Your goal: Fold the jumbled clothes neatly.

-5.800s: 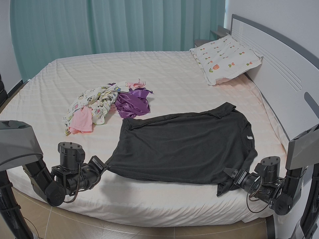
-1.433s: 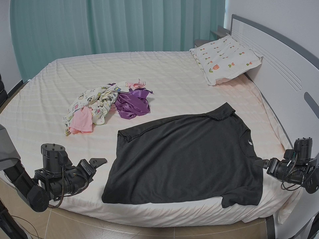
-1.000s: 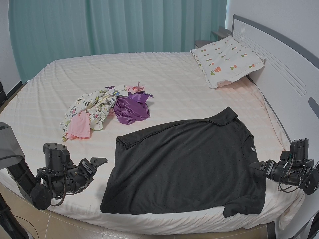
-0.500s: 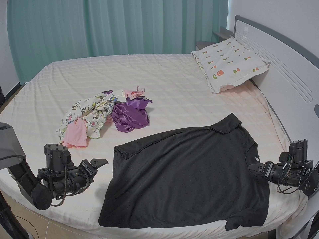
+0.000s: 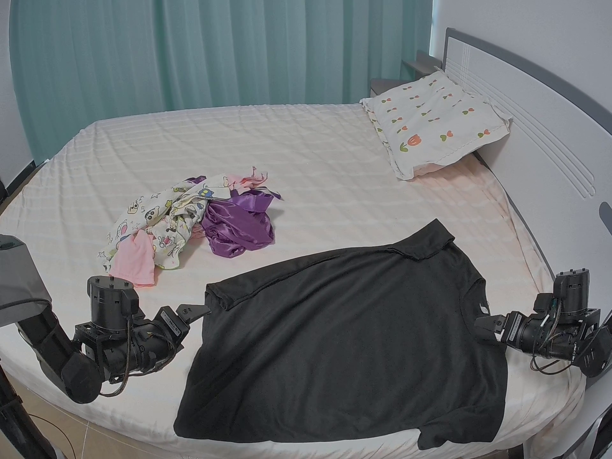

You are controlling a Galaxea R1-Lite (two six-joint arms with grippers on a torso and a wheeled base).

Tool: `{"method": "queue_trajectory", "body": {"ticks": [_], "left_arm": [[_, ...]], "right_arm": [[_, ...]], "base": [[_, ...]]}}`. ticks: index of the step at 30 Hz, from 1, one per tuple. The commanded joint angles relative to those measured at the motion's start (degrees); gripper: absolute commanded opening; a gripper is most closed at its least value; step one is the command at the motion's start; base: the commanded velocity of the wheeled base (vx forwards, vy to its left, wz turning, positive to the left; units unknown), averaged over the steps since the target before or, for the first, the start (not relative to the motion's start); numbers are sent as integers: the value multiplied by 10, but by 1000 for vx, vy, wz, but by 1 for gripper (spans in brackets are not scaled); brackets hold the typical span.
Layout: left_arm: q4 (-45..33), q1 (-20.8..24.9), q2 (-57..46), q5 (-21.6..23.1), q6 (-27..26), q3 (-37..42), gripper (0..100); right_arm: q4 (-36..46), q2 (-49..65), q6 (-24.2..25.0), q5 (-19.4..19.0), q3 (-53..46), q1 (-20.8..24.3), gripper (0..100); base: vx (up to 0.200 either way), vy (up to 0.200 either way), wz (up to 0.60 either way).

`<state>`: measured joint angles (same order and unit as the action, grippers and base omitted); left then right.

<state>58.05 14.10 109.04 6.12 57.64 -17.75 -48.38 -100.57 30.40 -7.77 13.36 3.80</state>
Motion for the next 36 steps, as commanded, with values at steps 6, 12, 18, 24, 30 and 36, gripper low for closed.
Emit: {"method": "queue_trajectory", "body": {"ticks": [6,12,18,24,30,36], "left_arm": [[0,0,35,-8,-6,-64,100],[-7,0,116,-13,-9,-166,100],[-50,3,190,-14,-25,-263,100],[-89,9,212,-17,-27,-305,100],[-101,21,226,-49,-38,-319,100],[-95,29,240,-79,-55,-321,100]], "right_arm": [[0,4,10,15,1,16,100],[0,6,29,16,1,28,100],[-1,8,30,16,1,26,100],[0,6,30,16,1,26,100],[0,7,30,16,0,26,100],[0,6,30,16,-1,27,100]], "base": [[0,0,0],[0,0,0],[0,0,0],[0,0,0],[0,0,0],[0,0,0]]}}
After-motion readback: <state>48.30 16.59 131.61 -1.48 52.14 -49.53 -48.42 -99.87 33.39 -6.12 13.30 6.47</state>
